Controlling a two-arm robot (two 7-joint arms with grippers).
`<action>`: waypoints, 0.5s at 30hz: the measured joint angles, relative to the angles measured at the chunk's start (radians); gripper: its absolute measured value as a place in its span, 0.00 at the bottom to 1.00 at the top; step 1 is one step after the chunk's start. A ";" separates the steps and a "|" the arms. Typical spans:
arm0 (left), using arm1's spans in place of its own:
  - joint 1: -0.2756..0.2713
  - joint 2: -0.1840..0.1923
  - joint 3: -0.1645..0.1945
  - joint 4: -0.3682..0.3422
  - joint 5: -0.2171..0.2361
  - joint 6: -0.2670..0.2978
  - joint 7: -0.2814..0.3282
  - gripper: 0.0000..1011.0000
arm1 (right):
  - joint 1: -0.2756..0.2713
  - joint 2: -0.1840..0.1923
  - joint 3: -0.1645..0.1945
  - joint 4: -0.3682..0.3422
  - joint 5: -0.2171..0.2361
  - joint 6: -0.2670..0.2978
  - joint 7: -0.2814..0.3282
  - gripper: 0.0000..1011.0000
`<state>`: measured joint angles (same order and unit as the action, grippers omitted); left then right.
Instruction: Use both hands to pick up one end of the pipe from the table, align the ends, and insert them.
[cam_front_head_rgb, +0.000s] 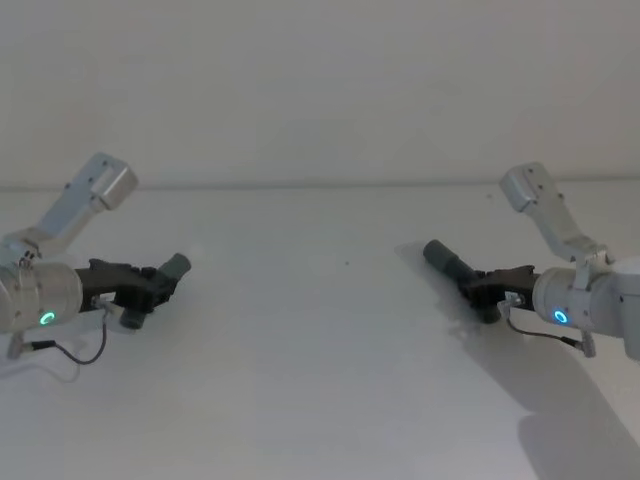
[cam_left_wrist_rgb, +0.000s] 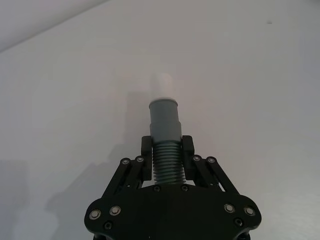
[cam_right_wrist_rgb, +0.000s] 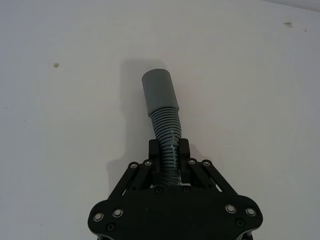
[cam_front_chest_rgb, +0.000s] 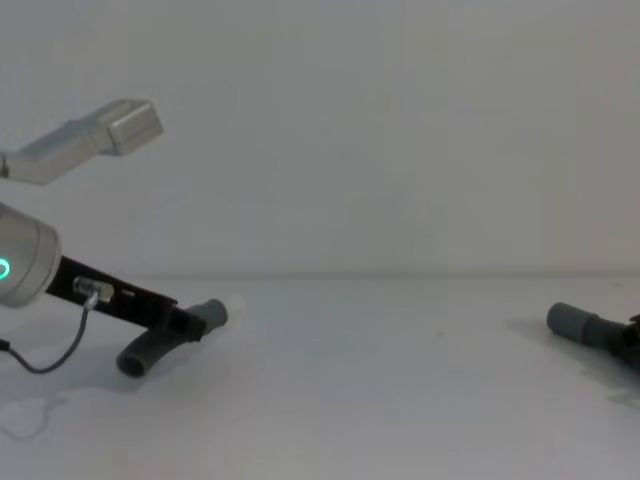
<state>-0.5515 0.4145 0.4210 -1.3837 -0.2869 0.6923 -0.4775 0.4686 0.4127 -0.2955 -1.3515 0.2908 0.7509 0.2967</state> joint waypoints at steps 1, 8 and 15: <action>-0.002 0.004 0.002 -0.002 -0.002 -0.004 -0.008 0.31 | 0.000 0.000 0.000 0.000 0.000 0.000 0.000 0.19; -0.024 0.033 0.024 -0.007 -0.017 -0.044 -0.092 0.31 | 0.000 0.000 0.000 0.000 0.000 0.000 0.000 0.19; -0.057 0.061 0.059 -0.003 -0.021 -0.096 -0.185 0.31 | 0.001 0.003 -0.003 0.000 -0.005 -0.002 0.003 0.19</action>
<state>-0.6087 0.4754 0.4802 -1.3871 -0.3082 0.5961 -0.6622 0.4699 0.4153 -0.2987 -1.3516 0.2859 0.7489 0.2993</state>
